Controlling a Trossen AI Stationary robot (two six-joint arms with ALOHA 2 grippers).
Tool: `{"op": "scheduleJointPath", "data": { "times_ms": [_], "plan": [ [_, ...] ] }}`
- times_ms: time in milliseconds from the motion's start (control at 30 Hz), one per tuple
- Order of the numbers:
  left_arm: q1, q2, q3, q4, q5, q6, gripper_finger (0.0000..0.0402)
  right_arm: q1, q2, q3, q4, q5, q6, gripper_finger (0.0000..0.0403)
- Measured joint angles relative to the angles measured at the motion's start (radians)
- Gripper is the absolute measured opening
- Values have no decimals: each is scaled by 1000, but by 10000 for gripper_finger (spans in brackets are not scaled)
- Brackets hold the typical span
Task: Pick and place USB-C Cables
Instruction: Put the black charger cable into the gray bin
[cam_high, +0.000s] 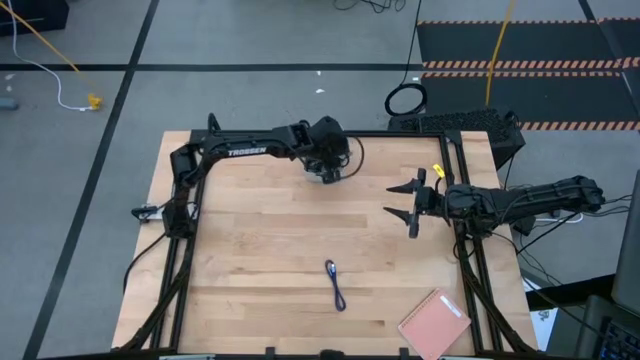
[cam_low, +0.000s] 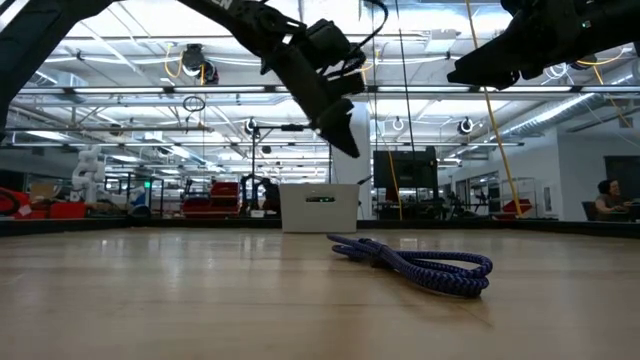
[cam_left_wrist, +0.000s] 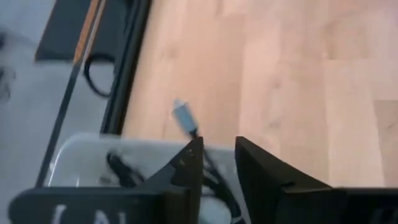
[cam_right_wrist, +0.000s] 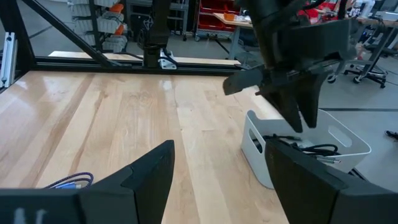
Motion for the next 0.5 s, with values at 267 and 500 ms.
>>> {"op": "scheduleJointPath", "data": {
  "times_ms": [267,500],
  "plan": [
    [-20,26,0,103,26,58,79,0,0,0,0,0,0,242],
    [-4,54,0,147,-67,-71,119,0,0,0,0,1,0,242]
  ]
}}
